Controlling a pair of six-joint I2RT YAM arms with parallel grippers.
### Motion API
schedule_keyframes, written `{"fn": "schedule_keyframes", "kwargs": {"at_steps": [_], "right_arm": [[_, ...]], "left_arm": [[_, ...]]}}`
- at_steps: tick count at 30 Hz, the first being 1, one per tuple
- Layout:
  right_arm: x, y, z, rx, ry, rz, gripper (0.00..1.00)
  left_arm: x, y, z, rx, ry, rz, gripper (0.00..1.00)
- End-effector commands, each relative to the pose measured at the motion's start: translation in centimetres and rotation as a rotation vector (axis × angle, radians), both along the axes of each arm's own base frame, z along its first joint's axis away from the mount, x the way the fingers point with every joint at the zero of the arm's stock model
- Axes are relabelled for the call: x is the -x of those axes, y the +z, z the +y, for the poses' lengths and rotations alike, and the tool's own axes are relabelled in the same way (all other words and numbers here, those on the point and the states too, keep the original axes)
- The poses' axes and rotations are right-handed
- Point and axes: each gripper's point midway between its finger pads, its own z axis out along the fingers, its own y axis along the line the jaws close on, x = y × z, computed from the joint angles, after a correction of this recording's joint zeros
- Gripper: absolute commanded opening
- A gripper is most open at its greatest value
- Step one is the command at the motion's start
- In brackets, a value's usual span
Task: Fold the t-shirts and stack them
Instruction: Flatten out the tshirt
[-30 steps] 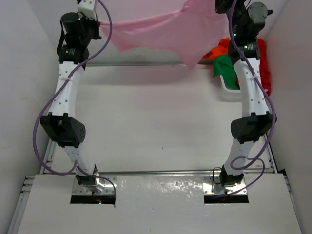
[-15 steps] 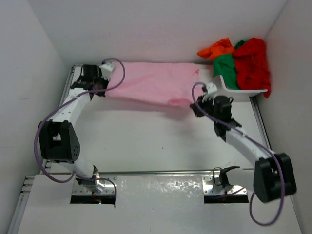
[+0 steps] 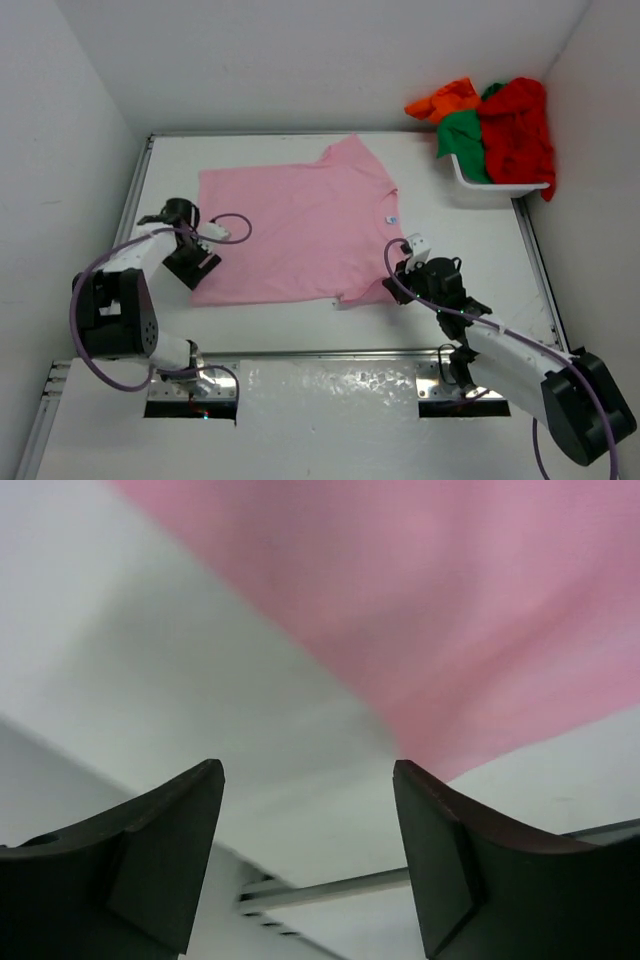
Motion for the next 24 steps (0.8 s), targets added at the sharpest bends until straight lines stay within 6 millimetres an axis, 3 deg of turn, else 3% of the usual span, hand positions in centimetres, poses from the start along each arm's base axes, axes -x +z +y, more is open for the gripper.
{"fn": "schedule_keyframes", "kwargs": {"at_steps": [1,3,6,8,11,14,21,24], "right_arm": [[-1.0,2.0,0.1,-0.012,-0.012,-0.071,0.00],[-0.8,2.2,0.2,-0.021,-0.010,-0.078,0.00],[-0.7,2.3,0.1,-0.041,-0.020,-0.087,0.00],[-0.7,2.4,0.0,-0.048,-0.029,-0.091,0.00],[-0.7,2.4,0.0,-0.048,-0.028,-0.095,0.00],[-0.6,2.3,0.0,-0.043,-0.019,-0.094,0.00],[-0.2,1.7,-0.1,-0.048,-0.018,-0.086,0.00],[0.0,1.4,-0.2,-0.049,-0.022,-0.079,0.00]], "left_arm": [[-3.1,5.6,0.0,0.052,-0.133,-0.113,0.66],[-2.4,6.3,-1.3,0.112,-0.261,-0.078,0.60],[2.0,4.5,-3.8,0.195,-0.418,0.076,0.55],[4.8,2.5,-3.7,0.113,-0.516,0.163,0.56],[6.2,0.9,-2.3,-0.024,-0.580,0.191,0.58],[5.6,0.1,-1.4,-0.087,-0.569,0.153,0.61],[2.3,-1.2,-1.8,-0.142,-0.544,-0.035,0.65],[3.4,-2.2,-2.7,-0.086,-0.548,-0.013,0.65]]}}
